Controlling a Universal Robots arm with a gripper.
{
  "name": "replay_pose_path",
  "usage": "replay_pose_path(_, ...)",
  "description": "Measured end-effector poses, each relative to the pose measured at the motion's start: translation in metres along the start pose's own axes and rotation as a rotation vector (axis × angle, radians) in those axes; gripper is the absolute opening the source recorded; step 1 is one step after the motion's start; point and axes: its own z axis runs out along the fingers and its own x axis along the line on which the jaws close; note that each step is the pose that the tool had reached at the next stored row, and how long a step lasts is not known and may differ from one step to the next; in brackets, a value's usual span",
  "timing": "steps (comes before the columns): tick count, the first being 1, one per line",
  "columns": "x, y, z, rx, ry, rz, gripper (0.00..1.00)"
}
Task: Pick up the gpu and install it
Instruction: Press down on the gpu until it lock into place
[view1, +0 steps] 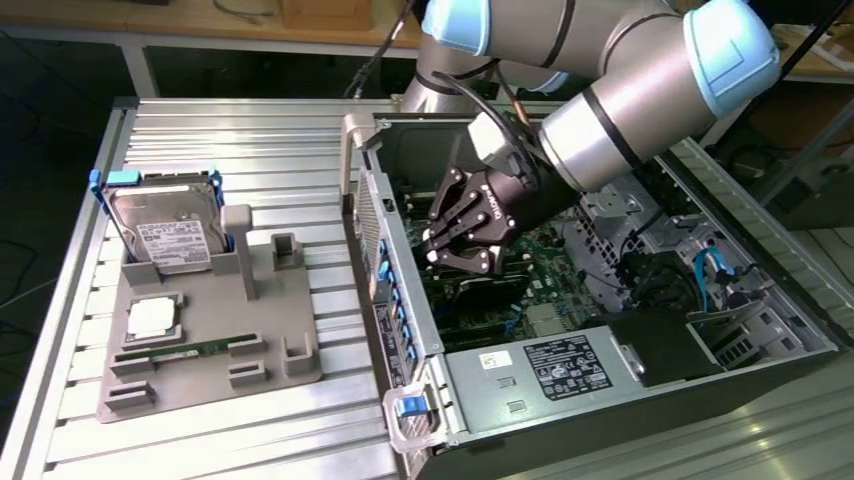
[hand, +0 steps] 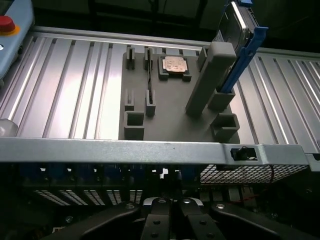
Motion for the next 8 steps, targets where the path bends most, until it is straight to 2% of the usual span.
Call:
replay_pose_path(3,0.0000,-0.0051,-0.0018,-0.0093,-0.0003,0.001,0.11)
replay_pose_path(4,0.0000,-0.0065,-0.0023,-0.0141,-0.0006,0.001,0.11)
replay_pose_path(8,0.0003,-0.0082,-0.0004,-0.0242,-0.0010,0.003,0.11)
